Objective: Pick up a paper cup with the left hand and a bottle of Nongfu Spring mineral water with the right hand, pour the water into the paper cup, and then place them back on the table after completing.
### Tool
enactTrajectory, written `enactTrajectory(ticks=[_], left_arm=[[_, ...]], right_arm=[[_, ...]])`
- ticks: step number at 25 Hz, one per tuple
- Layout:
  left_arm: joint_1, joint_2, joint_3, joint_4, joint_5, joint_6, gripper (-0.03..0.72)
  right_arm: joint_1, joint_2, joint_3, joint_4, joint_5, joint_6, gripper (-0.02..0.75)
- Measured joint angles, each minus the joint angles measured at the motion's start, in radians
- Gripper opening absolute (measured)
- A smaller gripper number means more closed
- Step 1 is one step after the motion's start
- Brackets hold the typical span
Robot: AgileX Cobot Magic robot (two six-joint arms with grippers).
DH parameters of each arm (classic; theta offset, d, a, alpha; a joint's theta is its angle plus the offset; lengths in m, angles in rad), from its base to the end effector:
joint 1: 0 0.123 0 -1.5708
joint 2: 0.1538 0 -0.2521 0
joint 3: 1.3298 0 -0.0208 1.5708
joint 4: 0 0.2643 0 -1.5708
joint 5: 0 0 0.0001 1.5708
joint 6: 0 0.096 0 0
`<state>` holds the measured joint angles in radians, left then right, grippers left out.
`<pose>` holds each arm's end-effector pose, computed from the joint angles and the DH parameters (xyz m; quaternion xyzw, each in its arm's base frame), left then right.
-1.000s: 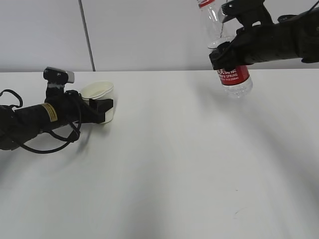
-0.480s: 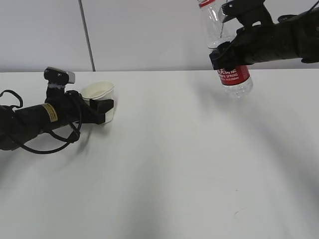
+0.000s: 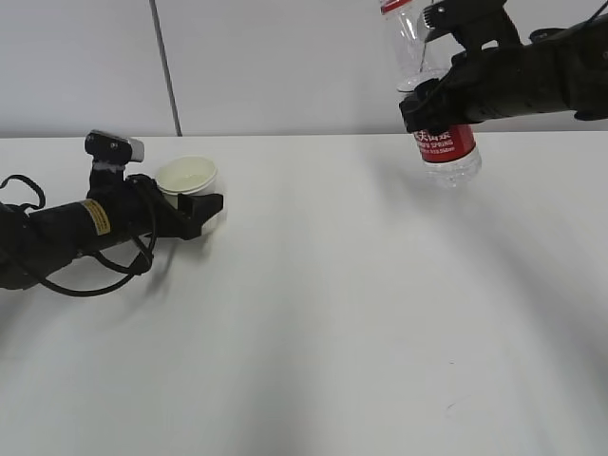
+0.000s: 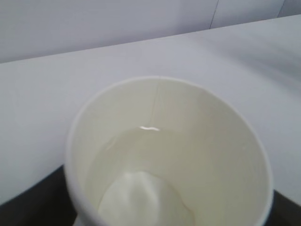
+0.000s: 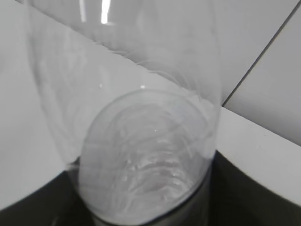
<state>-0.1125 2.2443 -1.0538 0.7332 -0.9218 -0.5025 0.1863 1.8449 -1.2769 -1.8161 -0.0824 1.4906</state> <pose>0.3919 -0.0957 0.0408 0.2036 0.7713 -0.2578 0.5451 0.4236 0.0876 0.2026 -0.2376 0.8264 -0.0013 0.5106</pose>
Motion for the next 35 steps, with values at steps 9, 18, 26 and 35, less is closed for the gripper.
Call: enactTrajectory(ticks=[9,18,26,35], left_arm=[[0.000,-0.046,0.045,0.001,-0.003,0.000,0.587],[0.018,-0.151,0.142,0.005,0.075,0.000,0.587],[0.035,-0.239,0.227,0.027,0.088,0.000,0.585],[0.035,-0.334,0.248,0.034,0.167,0.000,0.585]], right_arm=[[0.000,0.000,0.000,0.000,0.001,0.002,0.407],[0.000,0.000,0.000,0.000,0.001,0.021,0.407],[0.000,0.000,0.000,0.000,0.001,0.062,0.407],[-0.031,0.000,0.000,0.000,0.004,0.087,0.407]])
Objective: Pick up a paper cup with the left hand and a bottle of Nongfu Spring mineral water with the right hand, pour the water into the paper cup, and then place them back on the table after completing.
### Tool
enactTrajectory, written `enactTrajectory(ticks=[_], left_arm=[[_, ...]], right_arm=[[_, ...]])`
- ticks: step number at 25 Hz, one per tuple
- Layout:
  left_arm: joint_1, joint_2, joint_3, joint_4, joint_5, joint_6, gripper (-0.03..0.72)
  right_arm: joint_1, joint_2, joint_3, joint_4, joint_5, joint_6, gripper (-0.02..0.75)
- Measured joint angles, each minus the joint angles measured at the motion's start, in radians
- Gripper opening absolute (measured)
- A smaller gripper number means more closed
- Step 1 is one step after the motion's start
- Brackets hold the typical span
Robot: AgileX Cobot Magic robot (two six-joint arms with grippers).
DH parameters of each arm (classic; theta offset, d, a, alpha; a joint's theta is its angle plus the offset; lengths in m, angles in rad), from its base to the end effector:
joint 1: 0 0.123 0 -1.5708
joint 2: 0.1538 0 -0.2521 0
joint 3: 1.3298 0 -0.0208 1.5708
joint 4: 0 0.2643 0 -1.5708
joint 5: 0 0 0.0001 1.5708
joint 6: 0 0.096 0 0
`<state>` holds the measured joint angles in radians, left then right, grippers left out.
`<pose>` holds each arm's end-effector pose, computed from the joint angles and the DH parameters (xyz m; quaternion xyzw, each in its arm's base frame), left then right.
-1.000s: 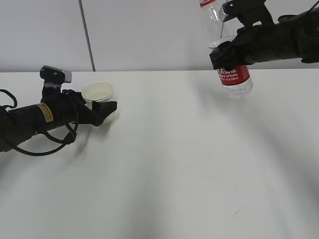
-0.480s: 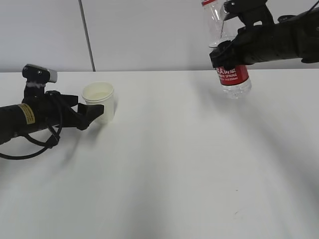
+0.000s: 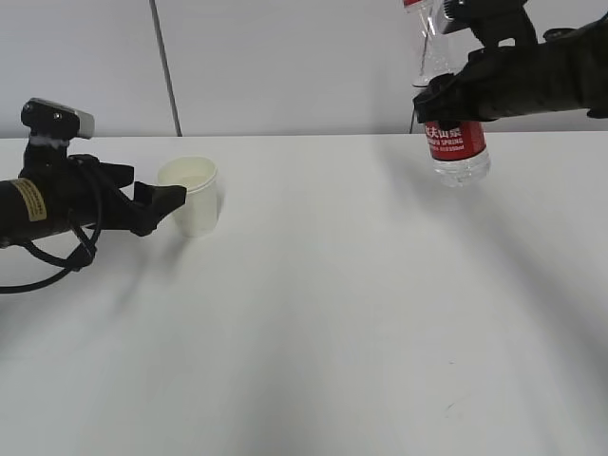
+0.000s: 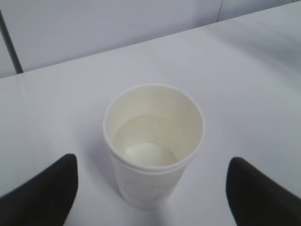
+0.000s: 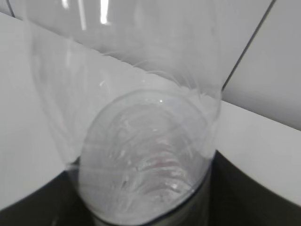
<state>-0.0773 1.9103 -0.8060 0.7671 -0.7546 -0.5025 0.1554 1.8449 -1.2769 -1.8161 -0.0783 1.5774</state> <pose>0.3485 -0.0727 0.0965 0.2087 0.7979 -0.1973 0.5300 0.4263 0.0741 0.2027 -0.1876 0.8389 0.0112 0.5108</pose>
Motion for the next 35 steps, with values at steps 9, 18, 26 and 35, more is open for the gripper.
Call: enactTrajectory(ticks=[9,18,26,35], left_arm=[[0.000,-0.070,0.003,0.004,0.010,0.000,0.573],[0.000,-0.097,0.003,0.004,0.010,0.000,0.563],[0.000,-0.097,0.003,0.006,0.009,0.000,0.563],[0.000,-0.098,0.003,0.009,0.008,0.000,0.563]], right_arm=[[-0.100,0.000,0.000,-0.009,-0.104,-0.008,0.407],[-0.193,0.003,-0.002,0.143,-0.385,-0.273,0.407],[-0.222,0.092,-0.004,0.327,-0.566,-0.435,0.407],[-0.228,0.193,-0.006,0.457,-0.733,-0.568,0.407]])
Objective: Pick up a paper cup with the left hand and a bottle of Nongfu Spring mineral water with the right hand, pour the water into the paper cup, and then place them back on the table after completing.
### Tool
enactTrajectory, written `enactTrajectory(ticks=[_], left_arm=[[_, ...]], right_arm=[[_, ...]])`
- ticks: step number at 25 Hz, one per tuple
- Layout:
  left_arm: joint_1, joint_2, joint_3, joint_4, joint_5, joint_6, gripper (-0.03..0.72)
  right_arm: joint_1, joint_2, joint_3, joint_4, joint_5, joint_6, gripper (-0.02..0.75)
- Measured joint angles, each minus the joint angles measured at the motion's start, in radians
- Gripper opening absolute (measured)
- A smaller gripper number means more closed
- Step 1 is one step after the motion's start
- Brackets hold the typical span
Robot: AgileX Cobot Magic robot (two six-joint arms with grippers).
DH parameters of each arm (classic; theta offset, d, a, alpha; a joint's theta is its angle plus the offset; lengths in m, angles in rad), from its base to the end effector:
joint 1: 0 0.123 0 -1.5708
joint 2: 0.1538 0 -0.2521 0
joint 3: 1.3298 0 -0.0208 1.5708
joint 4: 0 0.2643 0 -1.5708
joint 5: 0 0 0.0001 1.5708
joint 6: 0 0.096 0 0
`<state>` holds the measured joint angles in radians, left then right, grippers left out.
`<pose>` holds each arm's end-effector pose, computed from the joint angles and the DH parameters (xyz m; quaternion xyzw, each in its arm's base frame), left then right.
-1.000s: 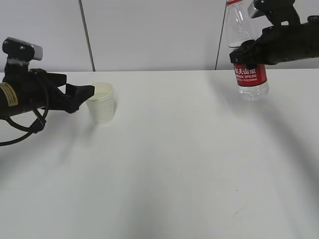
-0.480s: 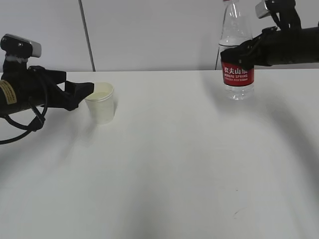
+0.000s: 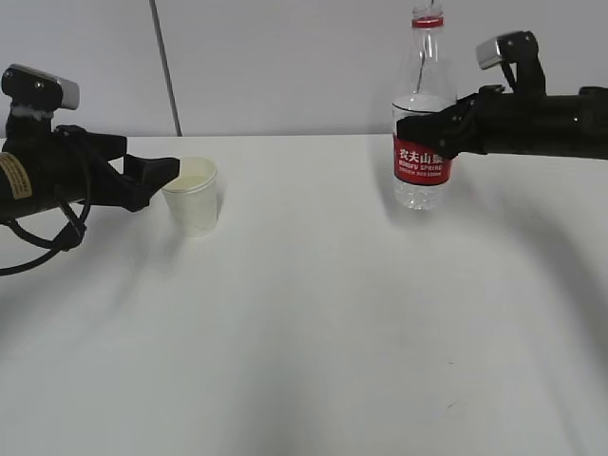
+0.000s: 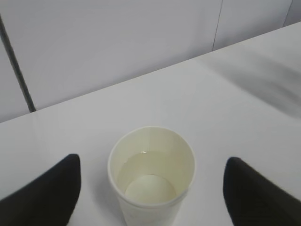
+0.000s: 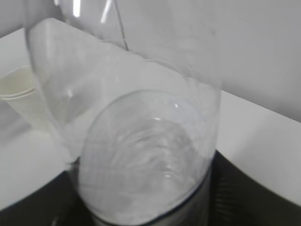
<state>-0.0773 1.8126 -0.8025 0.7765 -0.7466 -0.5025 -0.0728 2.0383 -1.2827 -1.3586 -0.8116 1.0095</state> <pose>0.3483 -0.0728 0.1292 0.2199 0.7734 -0.1878 0.5642 0.4319 0.0367 0.1510 -0.2755 0.7599 0.2400 0.5376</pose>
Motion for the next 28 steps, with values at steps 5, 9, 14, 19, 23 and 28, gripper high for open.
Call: enactTrajectory(ticks=[5,9,14,19,23,28], left_arm=[[0.000,0.000,0.000,0.005,0.000,0.000,0.563],[0.000,0.000,0.000,0.008,0.000,0.000,0.563],[0.000,-0.004,0.000,0.013,0.000,0.000,0.563],[0.000,-0.010,0.000,0.016,0.000,0.000,0.563],[0.000,-0.010,0.001,0.016,0.000,0.000,0.563],[0.000,-0.010,0.001,0.016,0.000,0.000,0.563]], right_arm=[[0.000,0.056,0.000,0.092,-0.085,-0.086,0.407],[0.000,0.108,-0.004,0.164,-0.119,-0.155,0.407],[0.000,0.161,-0.004,0.228,-0.154,-0.217,0.407],[0.000,0.190,-0.004,0.264,-0.158,-0.267,0.407],[0.000,0.213,-0.005,0.288,-0.163,-0.289,0.407],[0.000,0.232,-0.007,0.296,-0.179,-0.317,0.407]])
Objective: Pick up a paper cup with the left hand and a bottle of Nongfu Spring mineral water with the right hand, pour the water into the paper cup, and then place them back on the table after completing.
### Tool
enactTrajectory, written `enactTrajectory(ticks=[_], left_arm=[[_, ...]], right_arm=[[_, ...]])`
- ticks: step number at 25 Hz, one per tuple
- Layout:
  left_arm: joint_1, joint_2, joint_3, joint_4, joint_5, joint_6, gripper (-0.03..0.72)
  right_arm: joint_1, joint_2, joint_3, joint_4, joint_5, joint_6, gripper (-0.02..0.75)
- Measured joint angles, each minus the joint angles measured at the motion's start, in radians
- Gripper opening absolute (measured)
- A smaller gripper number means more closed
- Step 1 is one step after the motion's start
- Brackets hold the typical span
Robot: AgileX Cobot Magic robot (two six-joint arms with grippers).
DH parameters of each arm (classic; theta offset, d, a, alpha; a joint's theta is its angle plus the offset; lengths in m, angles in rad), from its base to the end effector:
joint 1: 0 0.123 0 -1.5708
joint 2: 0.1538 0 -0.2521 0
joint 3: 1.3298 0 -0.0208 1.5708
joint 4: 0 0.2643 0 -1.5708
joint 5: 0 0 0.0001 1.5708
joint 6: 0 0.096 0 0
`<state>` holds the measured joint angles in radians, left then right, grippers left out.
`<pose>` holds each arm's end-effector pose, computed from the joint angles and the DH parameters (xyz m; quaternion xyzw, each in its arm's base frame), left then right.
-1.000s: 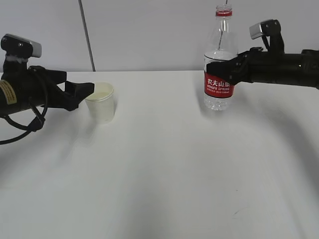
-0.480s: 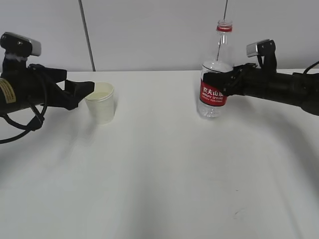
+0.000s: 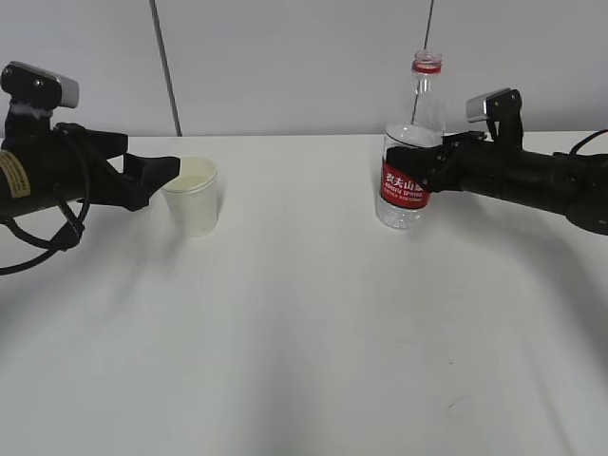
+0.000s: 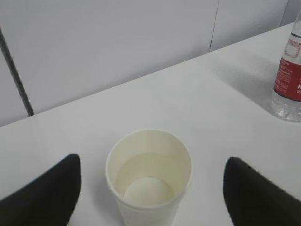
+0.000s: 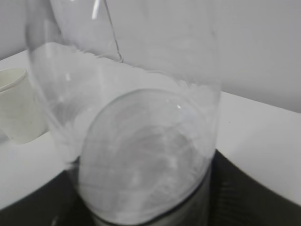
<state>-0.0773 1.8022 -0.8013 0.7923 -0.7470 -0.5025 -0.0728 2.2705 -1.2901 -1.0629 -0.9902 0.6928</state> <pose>0.3473 -0.0734 0.1322 0.2282 0.7699 -0.1869 0.5660 0.4393 0.0382 0.0792 -0.2480 0.7244 0.2699 0.5839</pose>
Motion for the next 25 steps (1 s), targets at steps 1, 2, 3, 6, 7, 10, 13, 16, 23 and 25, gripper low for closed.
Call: enactTrajectory(ticks=[1,2,3,6,7,10,13,16,23,25], left_arm=[[0.000,0.000,0.000,0.000,0.000,0.000,0.563],[0.000,0.000,0.000,0.000,0.000,0.000,0.563],[0.000,0.000,0.000,0.000,0.000,0.000,0.563],[0.000,0.000,0.000,0.000,0.000,0.000,0.563],[0.000,0.000,0.000,0.000,0.000,0.000,0.563],[0.000,0.000,0.000,0.001,0.000,0.000,0.563],[0.000,0.000,0.000,0.001,0.000,0.000,0.563],[0.000,0.000,0.000,0.007,0.000,0.000,0.563],[0.000,0.000,0.000,0.009,0.000,0.000,0.563],[0.000,0.000,0.000,0.009,0.000,0.000,0.563]], right_arm=[[0.000,0.000,0.000,0.000,0.000,-0.002,0.407],[0.000,0.000,0.000,0.000,0.000,-0.003,0.407],[0.000,0.000,0.000,0.000,0.000,-0.003,0.407],[0.000,0.000,0.000,0.002,0.004,-0.003,0.407],[0.000,0.000,0.000,0.003,0.006,-0.004,0.407],[0.000,0.000,-0.002,0.007,0.008,-0.004,0.407],[0.000,0.000,-0.002,0.007,0.009,-0.004,0.408],[0.000,0.000,-0.002,0.009,0.010,-0.004,0.457],[0.000,0.000,-0.002,-0.004,0.013,-0.006,0.625],[0.000,0.000,-0.002,-0.026,0.013,-0.006,0.631]])
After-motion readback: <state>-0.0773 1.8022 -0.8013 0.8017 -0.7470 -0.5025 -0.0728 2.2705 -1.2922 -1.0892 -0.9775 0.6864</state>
